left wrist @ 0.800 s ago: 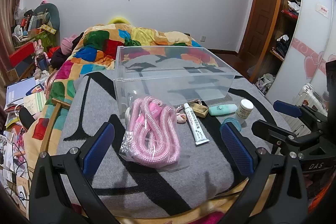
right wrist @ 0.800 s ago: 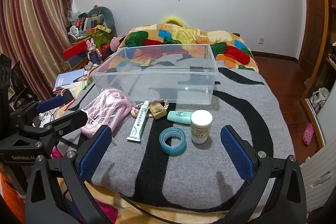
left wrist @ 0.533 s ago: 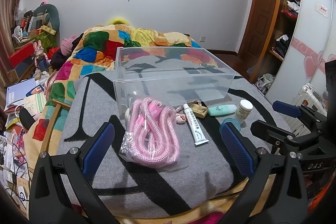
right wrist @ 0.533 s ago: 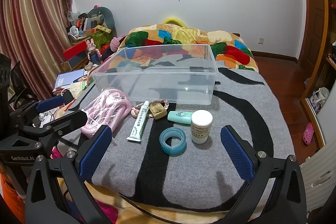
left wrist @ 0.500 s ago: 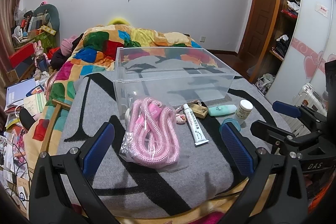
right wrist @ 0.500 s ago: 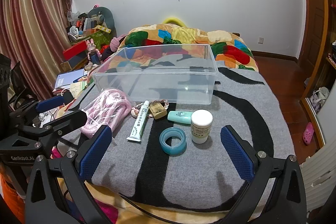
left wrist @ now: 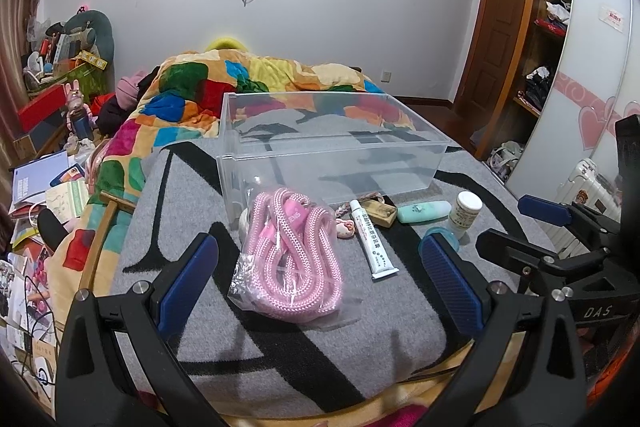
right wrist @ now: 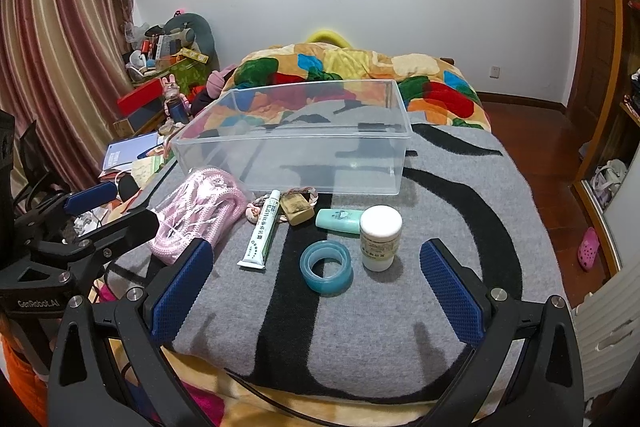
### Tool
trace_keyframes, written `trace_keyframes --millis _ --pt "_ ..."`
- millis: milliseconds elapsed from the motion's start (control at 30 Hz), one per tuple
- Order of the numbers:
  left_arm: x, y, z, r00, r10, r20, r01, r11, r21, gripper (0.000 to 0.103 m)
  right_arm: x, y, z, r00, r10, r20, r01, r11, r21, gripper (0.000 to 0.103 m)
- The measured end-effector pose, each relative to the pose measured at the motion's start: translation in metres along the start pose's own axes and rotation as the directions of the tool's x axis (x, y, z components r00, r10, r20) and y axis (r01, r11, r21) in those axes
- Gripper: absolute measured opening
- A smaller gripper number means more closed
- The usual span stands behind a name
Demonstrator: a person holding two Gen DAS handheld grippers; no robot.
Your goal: Organize objects
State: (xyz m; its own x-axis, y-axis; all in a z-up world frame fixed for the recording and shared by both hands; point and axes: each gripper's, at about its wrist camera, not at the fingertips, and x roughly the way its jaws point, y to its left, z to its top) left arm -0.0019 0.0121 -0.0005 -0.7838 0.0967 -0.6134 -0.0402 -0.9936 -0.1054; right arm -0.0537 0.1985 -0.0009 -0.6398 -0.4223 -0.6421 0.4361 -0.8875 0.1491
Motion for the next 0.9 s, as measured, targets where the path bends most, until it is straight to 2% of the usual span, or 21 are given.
trace_keyframes --millis 900 --pt "0.0032 -0.0044 -0.0035 1.000 -0.010 -0.005 0.011 1.000 0.015 0.103 0.0017 -0.0021 -0.0017 1.000 0.000 -0.004 0.000 1.000 0.015 0.103"
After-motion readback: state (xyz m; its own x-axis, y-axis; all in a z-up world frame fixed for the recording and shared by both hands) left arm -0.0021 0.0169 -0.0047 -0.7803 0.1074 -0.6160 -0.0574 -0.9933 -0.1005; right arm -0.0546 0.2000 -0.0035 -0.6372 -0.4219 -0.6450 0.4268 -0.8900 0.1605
